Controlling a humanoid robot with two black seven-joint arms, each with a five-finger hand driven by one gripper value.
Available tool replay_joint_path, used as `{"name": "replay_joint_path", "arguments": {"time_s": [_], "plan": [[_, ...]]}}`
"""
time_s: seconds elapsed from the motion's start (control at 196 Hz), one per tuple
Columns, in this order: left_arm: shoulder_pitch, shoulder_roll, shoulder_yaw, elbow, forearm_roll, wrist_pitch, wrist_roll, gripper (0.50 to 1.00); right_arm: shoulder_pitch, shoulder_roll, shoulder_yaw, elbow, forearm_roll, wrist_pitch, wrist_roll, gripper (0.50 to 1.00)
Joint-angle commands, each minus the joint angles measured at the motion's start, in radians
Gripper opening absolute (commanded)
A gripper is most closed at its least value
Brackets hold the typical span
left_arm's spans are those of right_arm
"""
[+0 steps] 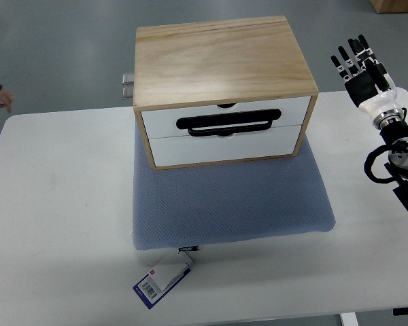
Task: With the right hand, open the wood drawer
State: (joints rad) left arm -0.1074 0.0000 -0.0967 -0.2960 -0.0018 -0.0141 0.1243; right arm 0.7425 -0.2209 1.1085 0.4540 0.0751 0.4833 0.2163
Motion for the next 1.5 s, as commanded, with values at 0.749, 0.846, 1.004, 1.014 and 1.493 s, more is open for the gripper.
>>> {"name": "replay_joint_path", "arguments": {"time_s": [0.749, 0.846, 1.004, 1.014, 1.493], "plan": [[-0.011, 0.0, 0.003, -0.014, 0.014, -0.004, 0.0, 1.0, 0.589, -0.476, -0.599, 0.365, -0.753, 0.026, -0.226, 0.944], [-0.014, 0.0, 0.003, -0.015, 0.014, -0.006, 0.0, 1.0, 0.738, -0.543, -0.714, 0.544, -0.854, 0.109, -0.317, 0.944], [-0.015, 0.0, 0.003, -0.014, 0.014, -0.01, 0.0, 1.0, 0.951, -0.565, -0.854, 0.793, -0.865, 0.128, -0.505, 0.944], [-0.015, 0.0, 0.003, -0.014, 0.014, -0.01, 0.0, 1.0, 0.965, -0.563, -0.864, 0.807, -0.864, 0.128, -0.514, 0.944], [-0.015, 0.0, 0.002, -0.012, 0.012, -0.014, 0.0, 1.0, 1.17, -0.327, -1.176, 1.016, -0.54, 0.075, -0.813, 0.94]]}}
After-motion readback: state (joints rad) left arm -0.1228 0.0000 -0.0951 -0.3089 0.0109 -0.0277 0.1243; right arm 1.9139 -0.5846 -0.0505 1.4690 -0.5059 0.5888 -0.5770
